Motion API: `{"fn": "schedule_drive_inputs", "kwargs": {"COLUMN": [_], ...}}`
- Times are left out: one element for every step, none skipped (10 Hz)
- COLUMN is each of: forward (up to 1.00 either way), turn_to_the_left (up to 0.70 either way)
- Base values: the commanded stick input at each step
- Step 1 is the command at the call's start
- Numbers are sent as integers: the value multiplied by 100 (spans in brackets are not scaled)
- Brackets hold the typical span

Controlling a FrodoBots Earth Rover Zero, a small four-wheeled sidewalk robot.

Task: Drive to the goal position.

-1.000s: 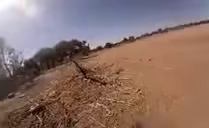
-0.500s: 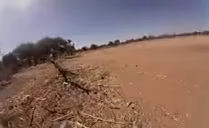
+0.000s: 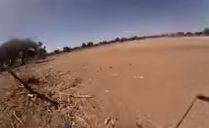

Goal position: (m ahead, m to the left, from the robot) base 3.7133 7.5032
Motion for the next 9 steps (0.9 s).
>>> {"fn": "schedule_drive_inputs", "kwargs": {"forward": [70, 70, 70, 70, 70, 70, 70, 70, 70], "turn_to_the_left": [0, 0, 0, 0, 0, 0, 0, 0, 0]}}
